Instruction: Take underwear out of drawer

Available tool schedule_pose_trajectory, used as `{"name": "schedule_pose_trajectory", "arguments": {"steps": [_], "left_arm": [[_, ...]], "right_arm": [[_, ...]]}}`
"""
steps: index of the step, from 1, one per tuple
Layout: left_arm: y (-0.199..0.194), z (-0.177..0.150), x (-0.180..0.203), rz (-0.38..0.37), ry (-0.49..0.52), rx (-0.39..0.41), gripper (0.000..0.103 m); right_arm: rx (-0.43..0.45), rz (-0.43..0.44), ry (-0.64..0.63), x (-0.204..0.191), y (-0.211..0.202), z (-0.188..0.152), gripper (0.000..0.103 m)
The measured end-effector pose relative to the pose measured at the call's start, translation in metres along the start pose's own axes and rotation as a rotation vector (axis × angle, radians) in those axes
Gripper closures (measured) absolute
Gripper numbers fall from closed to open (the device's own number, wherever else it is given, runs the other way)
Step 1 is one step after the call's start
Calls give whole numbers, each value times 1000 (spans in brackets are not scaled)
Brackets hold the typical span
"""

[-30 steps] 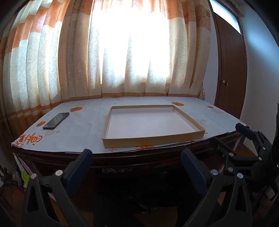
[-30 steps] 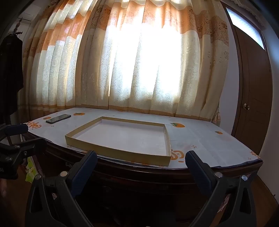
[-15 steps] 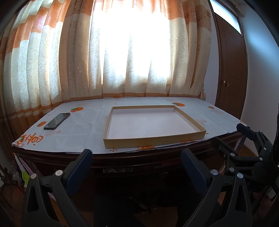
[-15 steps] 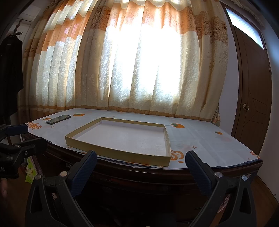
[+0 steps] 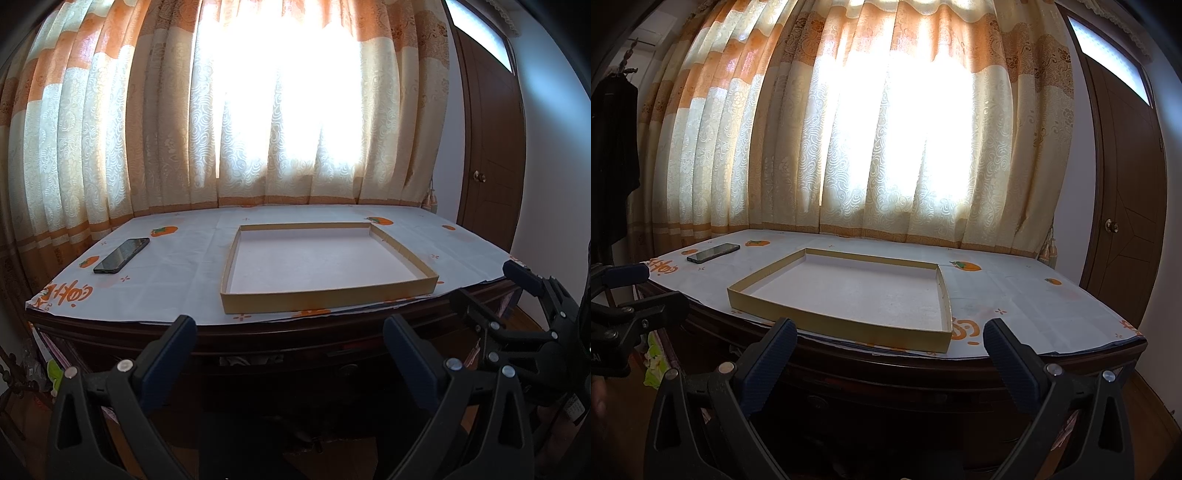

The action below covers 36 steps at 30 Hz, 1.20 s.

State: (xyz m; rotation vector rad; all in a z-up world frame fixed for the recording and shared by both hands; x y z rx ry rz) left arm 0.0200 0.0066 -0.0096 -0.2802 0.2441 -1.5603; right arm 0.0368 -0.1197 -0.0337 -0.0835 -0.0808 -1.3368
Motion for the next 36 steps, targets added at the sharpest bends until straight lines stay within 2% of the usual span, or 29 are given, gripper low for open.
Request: {"name": "schedule_pose_trajectory", "arguments": {"steps": [36], "left_arm": [[4, -5, -3, 3, 0, -8, 0]], "right_arm": [[22, -11, -14, -2, 2, -4, 1]]}}
Point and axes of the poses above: each gripper's, at about its wrist camera, not at the fingertips, and y roughly the way its jaws point, x to its right, z to its top, the point moved 2 cm from there along y, roughly the way its jaws point, and after that the axes turned 5 degrees about x, right-handed, at the moved point
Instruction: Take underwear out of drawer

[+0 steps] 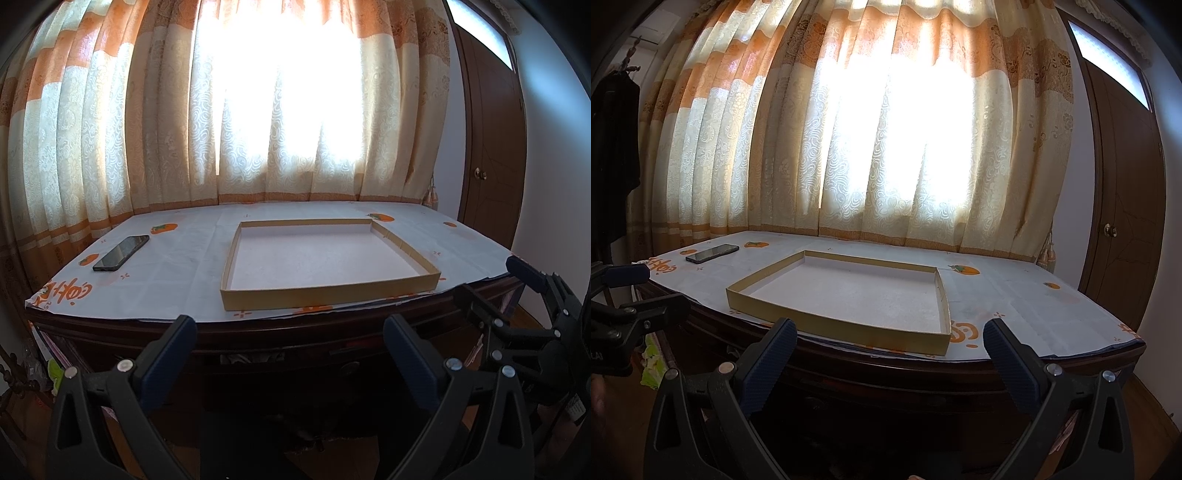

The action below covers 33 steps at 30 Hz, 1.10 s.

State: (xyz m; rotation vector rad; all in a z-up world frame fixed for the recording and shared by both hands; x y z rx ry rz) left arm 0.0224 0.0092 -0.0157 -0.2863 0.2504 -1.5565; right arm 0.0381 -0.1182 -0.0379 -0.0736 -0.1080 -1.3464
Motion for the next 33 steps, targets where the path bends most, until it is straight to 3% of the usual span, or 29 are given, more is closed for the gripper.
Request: {"name": "schedule_pose_trajectory", "arguments": {"steps": [6, 9, 20, 33], "left_arm": [[5, -5, 1, 0, -1, -15, 0], [8, -7, 1, 0, -1, -23, 0], [20, -13, -5, 13, -18, -53, 0], [34, -22, -16, 48, -33, -72, 0]], "right_arm": [[39, -22, -27, 0, 1, -2, 1], [78, 47, 2, 3, 2, -5, 1], [91, 72, 18, 8, 35, -28, 1], [254, 114, -59, -8, 67, -55, 1]]}}
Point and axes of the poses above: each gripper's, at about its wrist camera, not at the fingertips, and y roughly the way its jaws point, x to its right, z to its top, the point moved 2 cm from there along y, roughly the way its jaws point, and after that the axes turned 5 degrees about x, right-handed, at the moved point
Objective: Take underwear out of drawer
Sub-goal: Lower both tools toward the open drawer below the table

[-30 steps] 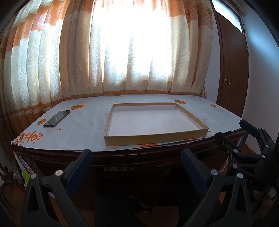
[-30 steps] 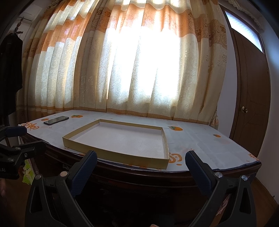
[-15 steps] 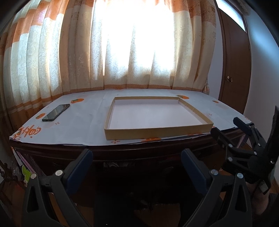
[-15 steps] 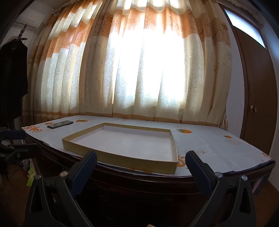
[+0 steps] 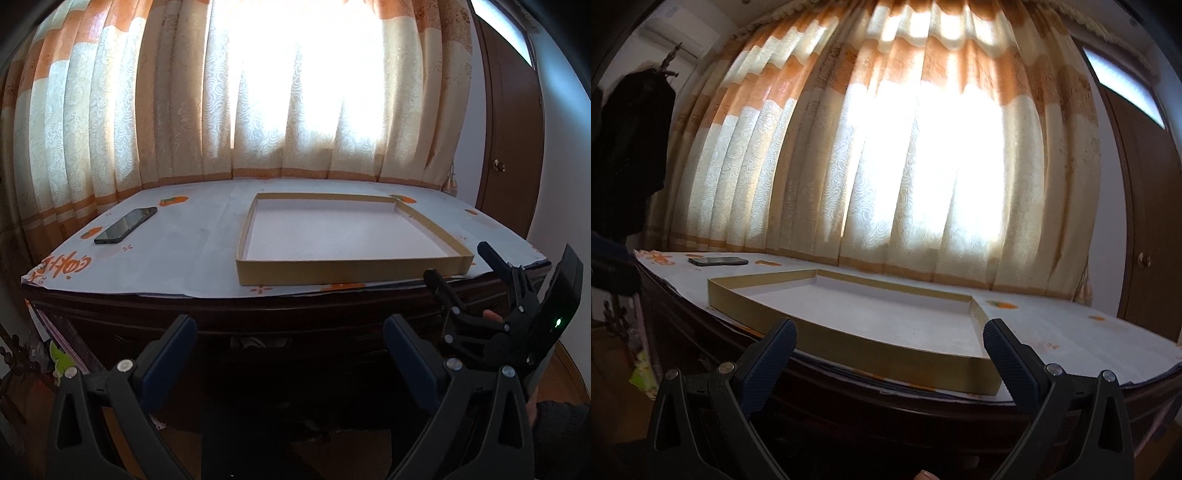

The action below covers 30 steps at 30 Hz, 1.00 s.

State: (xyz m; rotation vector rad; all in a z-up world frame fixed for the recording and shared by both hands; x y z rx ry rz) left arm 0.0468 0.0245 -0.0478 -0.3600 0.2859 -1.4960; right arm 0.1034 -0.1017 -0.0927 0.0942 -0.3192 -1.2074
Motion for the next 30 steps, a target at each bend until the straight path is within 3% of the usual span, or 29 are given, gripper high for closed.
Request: {"name": "schedule_pose_trajectory", "arguments": {"steps": [30], "left_arm": [[3, -2, -11, 12, -24, -12, 0]], "right_arm": [[80, 35, -170, -10, 26, -30, 1]]}}
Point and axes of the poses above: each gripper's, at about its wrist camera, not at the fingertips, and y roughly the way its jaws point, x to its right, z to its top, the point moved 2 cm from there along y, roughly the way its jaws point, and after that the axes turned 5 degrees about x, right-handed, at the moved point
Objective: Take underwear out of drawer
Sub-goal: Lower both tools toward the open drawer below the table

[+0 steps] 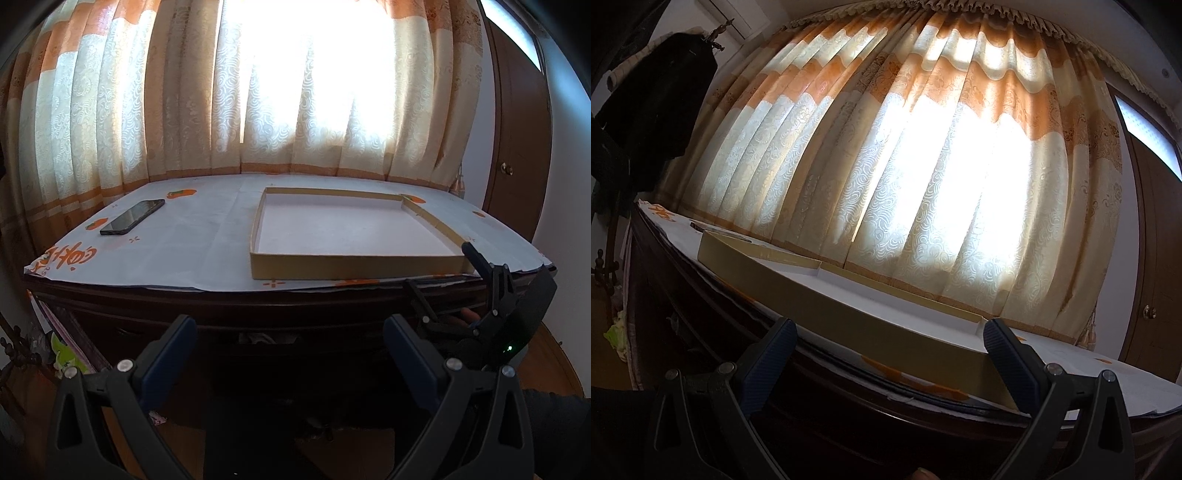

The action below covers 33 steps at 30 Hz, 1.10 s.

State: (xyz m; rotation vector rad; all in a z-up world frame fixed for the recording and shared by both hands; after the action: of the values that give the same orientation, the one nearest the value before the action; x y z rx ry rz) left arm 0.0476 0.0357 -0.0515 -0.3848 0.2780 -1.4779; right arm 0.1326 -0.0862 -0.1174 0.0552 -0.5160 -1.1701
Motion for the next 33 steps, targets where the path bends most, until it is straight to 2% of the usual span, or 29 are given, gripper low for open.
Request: {"name": "schedule_pose_trajectory", "arguments": {"steps": [7, 21, 25, 33], "left_arm": [[-1, 1, -1, 0, -6, 5, 0], [0, 0, 1, 0, -6, -6, 0], [0, 0, 1, 0, -5, -3, 0], [-2, 1, 2, 0, -11, -11, 0]], "right_arm": [[10, 11, -7, 1, 0, -1, 1], [-60, 14, 3, -1, -8, 2, 1], [-86, 30, -35, -8, -10, 0, 1], [-102, 30, -24, -7, -19, 2, 1]]}}
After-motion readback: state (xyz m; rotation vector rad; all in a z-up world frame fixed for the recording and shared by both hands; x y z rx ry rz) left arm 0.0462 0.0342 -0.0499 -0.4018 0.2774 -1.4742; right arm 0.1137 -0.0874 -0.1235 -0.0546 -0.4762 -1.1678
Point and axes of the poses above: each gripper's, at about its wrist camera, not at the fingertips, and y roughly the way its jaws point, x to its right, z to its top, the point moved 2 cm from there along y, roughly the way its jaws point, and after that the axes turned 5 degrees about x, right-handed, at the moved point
